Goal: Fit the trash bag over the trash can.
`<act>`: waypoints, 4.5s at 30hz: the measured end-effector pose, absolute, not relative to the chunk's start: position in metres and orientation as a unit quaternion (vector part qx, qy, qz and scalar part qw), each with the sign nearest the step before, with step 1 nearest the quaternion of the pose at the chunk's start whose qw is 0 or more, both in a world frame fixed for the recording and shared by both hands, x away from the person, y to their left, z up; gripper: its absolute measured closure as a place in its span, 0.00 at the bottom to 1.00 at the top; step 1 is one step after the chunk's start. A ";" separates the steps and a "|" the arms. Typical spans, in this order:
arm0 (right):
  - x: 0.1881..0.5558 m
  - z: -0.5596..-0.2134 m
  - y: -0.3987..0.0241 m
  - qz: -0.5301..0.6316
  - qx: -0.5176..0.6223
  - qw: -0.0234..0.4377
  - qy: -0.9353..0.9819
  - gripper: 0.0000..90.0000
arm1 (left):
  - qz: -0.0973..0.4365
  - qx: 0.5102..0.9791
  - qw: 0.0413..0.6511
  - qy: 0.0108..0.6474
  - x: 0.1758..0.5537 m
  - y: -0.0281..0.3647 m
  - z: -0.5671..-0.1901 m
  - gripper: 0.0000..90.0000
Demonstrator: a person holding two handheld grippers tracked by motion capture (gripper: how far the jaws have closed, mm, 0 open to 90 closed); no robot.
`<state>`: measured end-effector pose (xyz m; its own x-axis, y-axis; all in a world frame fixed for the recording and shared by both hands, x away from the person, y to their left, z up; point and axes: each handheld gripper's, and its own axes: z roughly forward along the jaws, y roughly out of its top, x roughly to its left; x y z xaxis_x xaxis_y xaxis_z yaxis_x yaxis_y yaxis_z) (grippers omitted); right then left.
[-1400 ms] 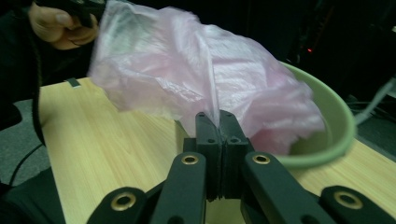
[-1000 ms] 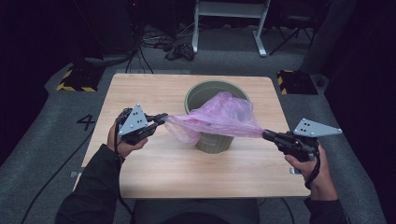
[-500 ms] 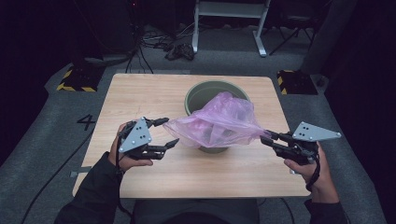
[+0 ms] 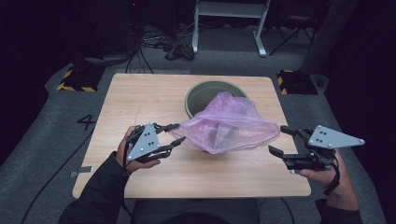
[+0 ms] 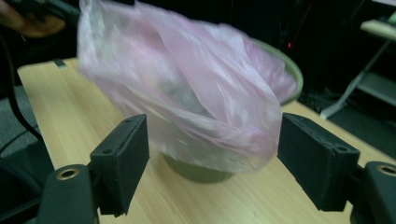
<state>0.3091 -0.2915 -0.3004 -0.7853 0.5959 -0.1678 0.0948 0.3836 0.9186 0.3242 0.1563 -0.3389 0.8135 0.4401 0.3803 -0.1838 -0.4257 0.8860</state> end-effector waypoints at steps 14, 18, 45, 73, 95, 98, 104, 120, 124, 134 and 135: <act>0.322 -0.321 -0.302 0.443 0.262 0.249 0.820 0.25 | 0.306 0.814 0.491 0.059 0.328 0.140 -0.351 1.00; 0.318 -0.313 -0.316 0.478 0.274 0.255 0.795 0.26 | 0.301 0.820 0.484 0.053 0.329 0.133 -0.354 1.00; 0.390 -0.279 -0.219 0.372 0.206 0.264 0.866 0.80 | 0.303 0.832 0.464 0.031 0.330 0.114 -0.360 1.00; 0.445 -0.318 -0.284 0.419 0.410 0.277 0.761 1.00 | 0.370 0.818 0.429 0.101 0.343 0.189 -0.341 1.00; 0.423 -0.306 -0.266 0.430 0.306 0.281 0.802 0.39 | 0.290 0.800 0.516 0.100 0.319 0.135 -0.353 0.25; 0.417 -0.295 -0.260 0.427 0.277 0.287 0.812 0.31 | 0.291 0.806 0.507 0.094 0.326 0.132 -0.356 0.49; 0.413 -0.274 -0.235 0.405 0.215 0.299 0.837 0.28 | 0.307 0.821 0.476 0.075 0.335 0.128 -0.362 0.89; 0.466 -0.285 -0.210 0.338 0.282 0.283 0.852 0.99 | 0.341 0.834 0.427 0.072 0.345 0.146 -0.359 1.00; 0.475 -0.291 -0.227 0.358 0.331 0.291 0.823 0.99 | 0.330 0.852 0.403 0.047 0.336 0.140 -0.371 1.00; 0.494 -0.319 -0.250 0.398 0.375 0.286 0.787 0.99 | 0.304 0.868 0.388 0.061 0.334 0.156 -0.391 1.00; 0.495 -0.321 -0.250 0.399 0.375 0.284 0.787 0.99 | 0.300 0.869 0.387 0.064 0.336 0.158 -0.393 1.00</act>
<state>0.4954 -0.2496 -0.3208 -0.5581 0.8165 -0.1479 0.3633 0.4007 0.8411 0.3362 0.1583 -0.3929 0.8114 0.3437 0.4727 -0.1214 -0.6921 0.7115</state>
